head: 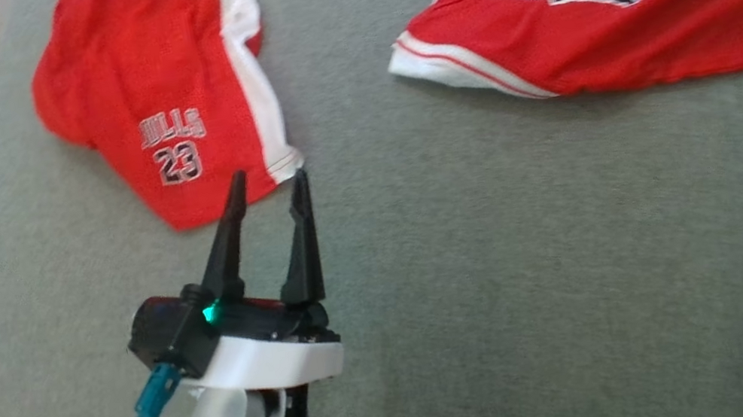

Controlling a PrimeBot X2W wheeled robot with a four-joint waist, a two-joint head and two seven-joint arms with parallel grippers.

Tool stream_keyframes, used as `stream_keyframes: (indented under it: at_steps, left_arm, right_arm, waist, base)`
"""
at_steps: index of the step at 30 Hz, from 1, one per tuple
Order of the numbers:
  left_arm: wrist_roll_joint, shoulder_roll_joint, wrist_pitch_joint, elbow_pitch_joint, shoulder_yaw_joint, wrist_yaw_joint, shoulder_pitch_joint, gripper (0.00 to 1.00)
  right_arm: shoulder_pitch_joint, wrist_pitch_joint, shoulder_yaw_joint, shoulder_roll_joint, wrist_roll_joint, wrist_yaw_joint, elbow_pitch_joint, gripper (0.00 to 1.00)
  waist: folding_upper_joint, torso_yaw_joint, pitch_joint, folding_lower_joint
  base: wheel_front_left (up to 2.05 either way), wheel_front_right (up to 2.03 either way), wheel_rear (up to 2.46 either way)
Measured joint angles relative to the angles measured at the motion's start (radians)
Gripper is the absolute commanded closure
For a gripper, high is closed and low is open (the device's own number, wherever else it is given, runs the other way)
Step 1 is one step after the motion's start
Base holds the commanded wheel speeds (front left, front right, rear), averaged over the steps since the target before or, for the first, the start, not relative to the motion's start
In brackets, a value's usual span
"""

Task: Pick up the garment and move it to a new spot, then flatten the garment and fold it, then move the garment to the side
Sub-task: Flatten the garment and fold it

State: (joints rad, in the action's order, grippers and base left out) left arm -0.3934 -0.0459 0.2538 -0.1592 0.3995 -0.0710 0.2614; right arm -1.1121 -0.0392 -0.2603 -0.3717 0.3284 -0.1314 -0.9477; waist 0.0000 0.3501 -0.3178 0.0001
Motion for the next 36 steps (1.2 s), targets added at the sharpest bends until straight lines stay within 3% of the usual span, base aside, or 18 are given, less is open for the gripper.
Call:
stream_keyframes:
  at_steps: [8,15,20,25,36]
  left_arm:
    - [0.059,0.0,0.0,-0.007,-0.073,-0.016,-0.004,0.0]
    - [0.087,0.0,0.0,-0.013,-0.118,-0.029,-0.037,0.0]
    - [0.087,0.0,0.0,-0.016,-0.138,-0.035,-0.068,0.0]
    - [0.086,0.0,0.0,-0.021,-0.136,-0.044,-0.068,0.0]
    - [0.134,-0.008,0.0,-0.112,-0.103,-0.053,-0.053,0.0]
  right_arm:
    - [0.116,-0.193,0.069,0.171,-0.132,0.0,0.009,0.0]
    - [0.374,-0.212,0.183,0.267,-0.357,0.0,0.277,0.0]
    - [0.663,-0.212,0.239,0.291,-0.418,0.0,0.524,0.0]
    - [0.886,-0.212,0.233,0.308,-0.45,0.0,0.685,0.0]
    - [0.909,-0.211,0.206,0.32,-0.47,0.0,0.793,0.0]
  waist:
    - [0.0,-0.123,0.054,-0.0002]
    - [0.0,-0.258,0.108,-0.0002]
    - [0.0,-0.344,0.146,-0.0003]
    - [0.0,-0.404,0.169,-0.0004]
    - [0.0,-0.446,0.131,-0.0001]
  base:
    - [0.0,0.0,0.0]
    - [0.0,0.0,0.0]
    - [0.0,0.0,0.0]
    - [0.0,0.0,0.0]
    - [0.0,0.0,0.0]
